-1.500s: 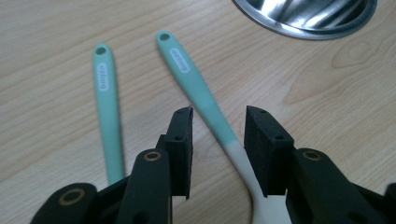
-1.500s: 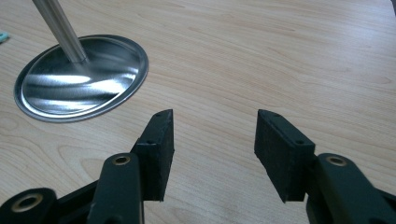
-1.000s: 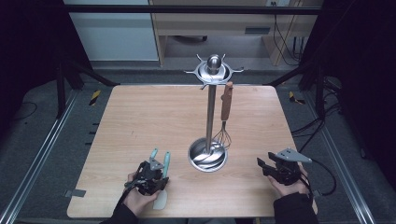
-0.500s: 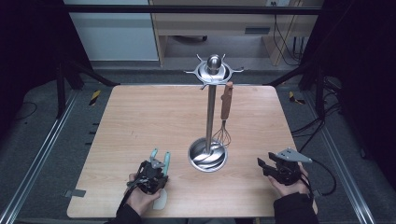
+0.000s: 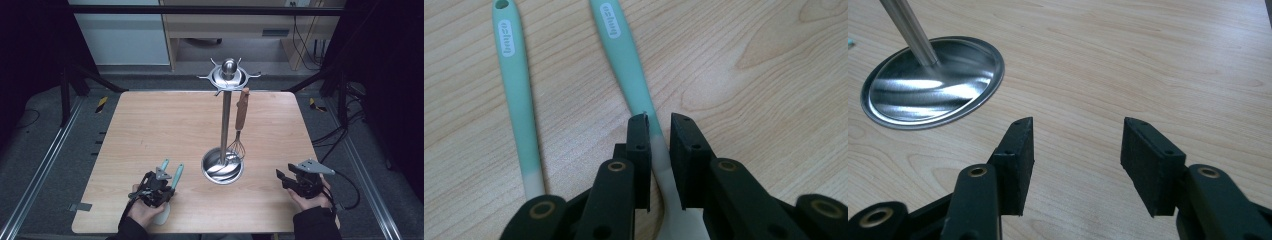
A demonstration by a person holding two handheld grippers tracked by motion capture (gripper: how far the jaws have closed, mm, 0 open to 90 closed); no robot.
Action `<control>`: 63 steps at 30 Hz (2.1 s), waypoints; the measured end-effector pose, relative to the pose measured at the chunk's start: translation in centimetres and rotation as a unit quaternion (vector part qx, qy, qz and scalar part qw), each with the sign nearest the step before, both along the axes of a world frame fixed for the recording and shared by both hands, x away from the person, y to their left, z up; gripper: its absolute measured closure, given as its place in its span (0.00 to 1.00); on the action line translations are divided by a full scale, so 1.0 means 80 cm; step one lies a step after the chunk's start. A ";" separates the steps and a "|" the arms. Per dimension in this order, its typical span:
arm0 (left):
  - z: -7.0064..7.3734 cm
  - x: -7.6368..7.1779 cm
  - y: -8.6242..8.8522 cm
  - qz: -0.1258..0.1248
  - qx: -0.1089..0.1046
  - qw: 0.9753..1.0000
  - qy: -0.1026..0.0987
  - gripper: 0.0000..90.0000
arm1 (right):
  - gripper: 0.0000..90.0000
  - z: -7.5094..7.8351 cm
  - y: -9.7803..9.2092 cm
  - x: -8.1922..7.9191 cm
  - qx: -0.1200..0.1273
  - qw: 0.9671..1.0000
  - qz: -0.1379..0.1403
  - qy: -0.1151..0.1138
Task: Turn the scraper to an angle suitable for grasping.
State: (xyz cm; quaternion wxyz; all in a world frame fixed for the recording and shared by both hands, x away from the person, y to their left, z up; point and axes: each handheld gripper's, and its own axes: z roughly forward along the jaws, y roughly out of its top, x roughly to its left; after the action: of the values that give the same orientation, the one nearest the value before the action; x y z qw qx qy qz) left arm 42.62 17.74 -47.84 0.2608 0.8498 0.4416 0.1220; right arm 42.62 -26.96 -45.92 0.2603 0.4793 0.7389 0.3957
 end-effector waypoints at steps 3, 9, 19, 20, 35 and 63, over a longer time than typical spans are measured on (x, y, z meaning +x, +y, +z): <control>-0.002 -0.001 -0.001 0.003 0.003 1.000 0.003 0.84 | 0.53 0.000 0.000 0.000 0.000 1.000 0.000 -0.001; -0.001 -0.002 -0.003 0.012 0.010 1.000 0.011 0.85 | 0.53 0.000 0.000 0.000 -0.001 1.000 0.000 0.000; 0.001 0.003 0.004 -0.011 0.019 1.000 0.008 0.89 | 0.53 0.001 0.000 0.000 0.001 1.000 0.000 0.000; 0.002 0.004 0.007 -0.019 0.019 1.000 0.007 0.90 | 0.53 0.001 0.000 -0.001 0.001 1.000 -0.001 0.001; -0.001 -0.002 0.017 -0.029 0.008 0.999 0.010 0.85 | 0.53 0.001 -0.001 -0.001 0.001 1.000 -0.001 0.000; 0.013 -0.004 0.012 -0.028 0.006 1.000 0.000 0.90 | 0.53 0.000 -0.001 -0.001 0.003 1.000 -0.001 0.007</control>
State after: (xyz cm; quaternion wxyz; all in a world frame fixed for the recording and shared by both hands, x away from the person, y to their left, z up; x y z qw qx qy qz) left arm 42.33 18.71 -46.83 0.2588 0.8634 0.4168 0.1176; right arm 42.55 -27.04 -45.92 0.2545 0.4832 0.7392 0.3942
